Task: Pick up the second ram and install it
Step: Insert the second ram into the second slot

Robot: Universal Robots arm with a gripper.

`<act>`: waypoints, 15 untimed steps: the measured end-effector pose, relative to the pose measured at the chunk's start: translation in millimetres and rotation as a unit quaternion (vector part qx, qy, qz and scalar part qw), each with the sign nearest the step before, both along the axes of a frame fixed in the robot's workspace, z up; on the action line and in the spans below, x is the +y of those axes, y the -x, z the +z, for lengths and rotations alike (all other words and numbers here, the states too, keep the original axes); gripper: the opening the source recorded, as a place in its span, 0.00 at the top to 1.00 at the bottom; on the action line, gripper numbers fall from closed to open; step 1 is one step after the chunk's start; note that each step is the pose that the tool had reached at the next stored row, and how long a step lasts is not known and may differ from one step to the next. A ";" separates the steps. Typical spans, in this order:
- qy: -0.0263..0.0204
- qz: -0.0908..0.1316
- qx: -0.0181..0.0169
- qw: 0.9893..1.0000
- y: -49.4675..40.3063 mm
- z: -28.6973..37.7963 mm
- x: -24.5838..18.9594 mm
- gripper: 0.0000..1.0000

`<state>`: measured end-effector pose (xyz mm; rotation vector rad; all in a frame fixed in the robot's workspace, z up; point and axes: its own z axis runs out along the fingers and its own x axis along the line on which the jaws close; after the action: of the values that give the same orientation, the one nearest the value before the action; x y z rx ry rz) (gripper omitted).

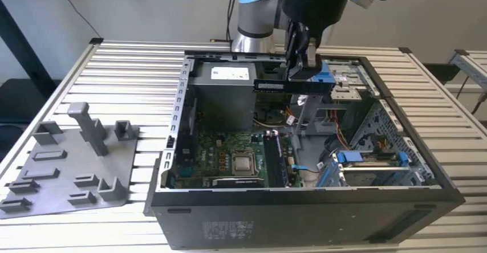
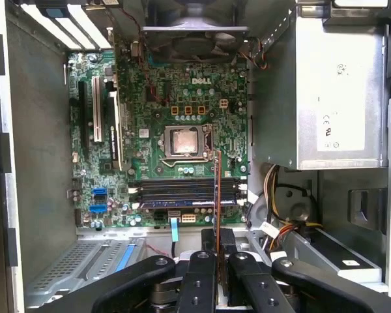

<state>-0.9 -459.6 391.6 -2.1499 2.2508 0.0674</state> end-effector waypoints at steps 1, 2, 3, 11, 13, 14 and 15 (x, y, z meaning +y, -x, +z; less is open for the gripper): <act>0.000 0.000 0.000 1.000 0.0 0.0 0.0 0.86; 0.000 0.000 0.000 1.000 0.0 0.0 0.0 0.86; 0.000 0.000 0.000 1.000 0.0 0.0 0.0 0.86; 0.000 -0.004 0.000 1.000 0.0 -0.2 0.3 0.86; 0.000 -0.014 0.000 1.000 0.0 -0.5 0.3 0.86; 0.000 -0.019 0.000 1.000 0.0 -0.8 0.3 0.86; 0.000 -0.027 0.000 1.000 0.0 -1.0 0.3 0.86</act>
<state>-0.9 -459.3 390.6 -2.0884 2.3068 0.0659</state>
